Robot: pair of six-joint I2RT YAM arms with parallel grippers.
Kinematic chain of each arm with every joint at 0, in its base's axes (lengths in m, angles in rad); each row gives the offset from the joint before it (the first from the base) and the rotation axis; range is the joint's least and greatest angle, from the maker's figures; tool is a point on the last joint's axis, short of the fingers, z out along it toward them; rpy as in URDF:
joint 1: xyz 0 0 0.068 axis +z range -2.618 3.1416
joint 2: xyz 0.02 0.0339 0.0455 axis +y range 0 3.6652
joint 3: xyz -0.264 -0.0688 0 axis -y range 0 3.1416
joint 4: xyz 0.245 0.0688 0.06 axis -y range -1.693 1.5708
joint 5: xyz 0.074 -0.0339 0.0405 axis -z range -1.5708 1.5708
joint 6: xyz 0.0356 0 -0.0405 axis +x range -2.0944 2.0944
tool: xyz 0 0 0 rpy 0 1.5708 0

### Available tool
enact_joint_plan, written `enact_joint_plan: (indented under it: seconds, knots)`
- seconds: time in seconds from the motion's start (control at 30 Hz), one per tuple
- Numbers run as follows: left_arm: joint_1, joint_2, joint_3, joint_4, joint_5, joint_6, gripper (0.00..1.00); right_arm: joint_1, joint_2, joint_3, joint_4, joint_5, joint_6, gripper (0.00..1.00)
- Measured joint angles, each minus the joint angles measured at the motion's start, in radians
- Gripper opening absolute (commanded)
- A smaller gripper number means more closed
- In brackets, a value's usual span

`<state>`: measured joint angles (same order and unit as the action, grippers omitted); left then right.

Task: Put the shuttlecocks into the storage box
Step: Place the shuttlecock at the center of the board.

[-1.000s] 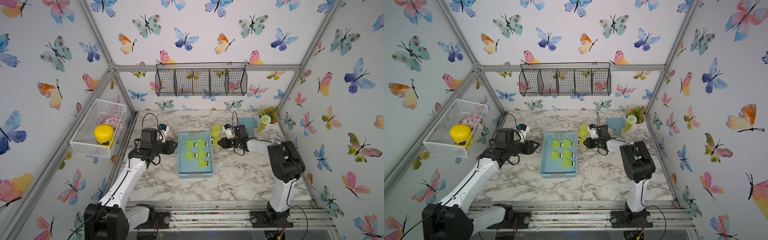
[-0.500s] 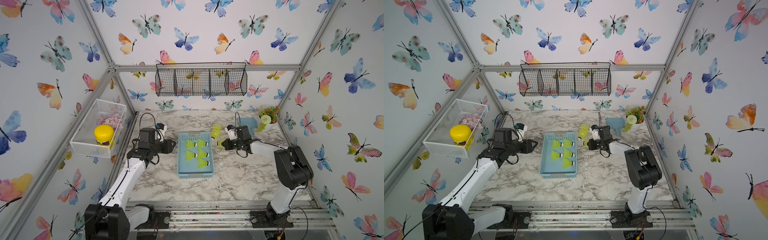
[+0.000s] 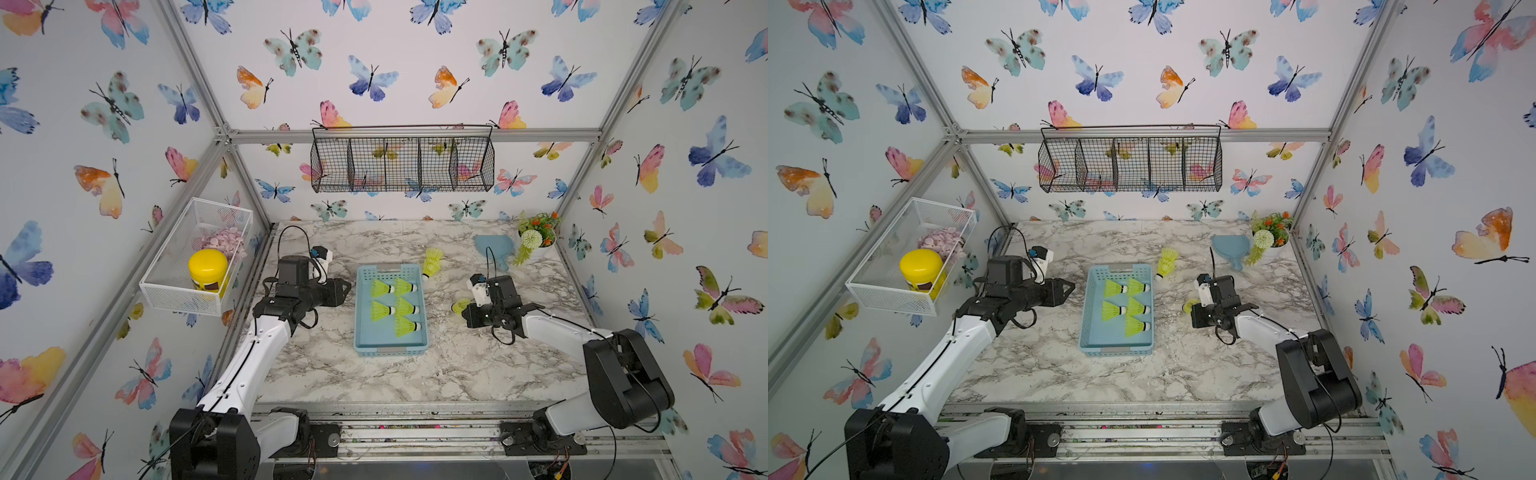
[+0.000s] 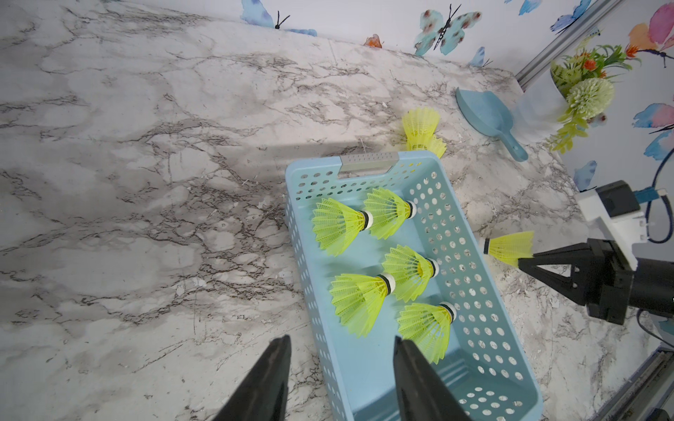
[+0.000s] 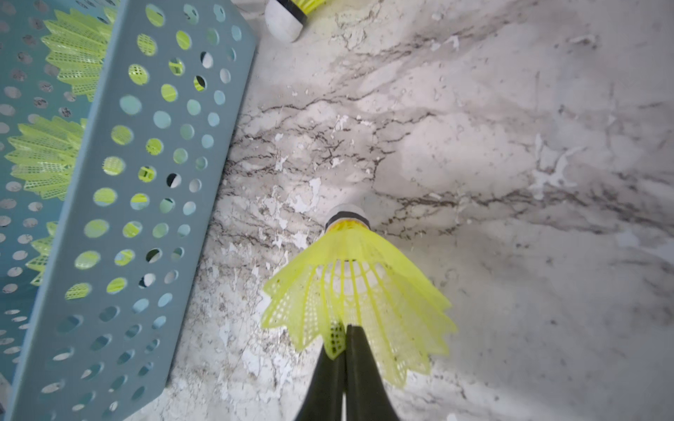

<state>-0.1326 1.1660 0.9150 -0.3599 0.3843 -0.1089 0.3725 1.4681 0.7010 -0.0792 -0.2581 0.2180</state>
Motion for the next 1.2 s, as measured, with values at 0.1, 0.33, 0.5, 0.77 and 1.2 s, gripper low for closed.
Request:
enact_joint_plan:
  seconds: [0.1,0.33,0.5,0.77,1.2]
  knots:
    - [0.002,0.000,0.000,0.000,0.002,0.000,0.50,0.000,-0.029,-0.036,0.000,-0.008,0.011,0.12]
    - [0.002,0.000,0.000,0.000,0.002,0.000,0.50,0.000,-0.032,-0.064,-0.006,-0.035,0.039,0.30]
    - [0.002,0.000,0.000,0.000,0.003,0.000,0.50,0.000,-0.034,-0.065,0.002,-0.139,0.024,0.41]
    - [0.003,0.000,0.000,-0.001,0.003,0.000,0.50,0.001,-0.151,-0.064,-0.009,-0.207,-0.033,0.49]
    - [0.009,0.000,0.000,0.000,0.023,0.000,0.50,0.001,-0.073,0.018,-0.018,0.126,0.005,0.49]
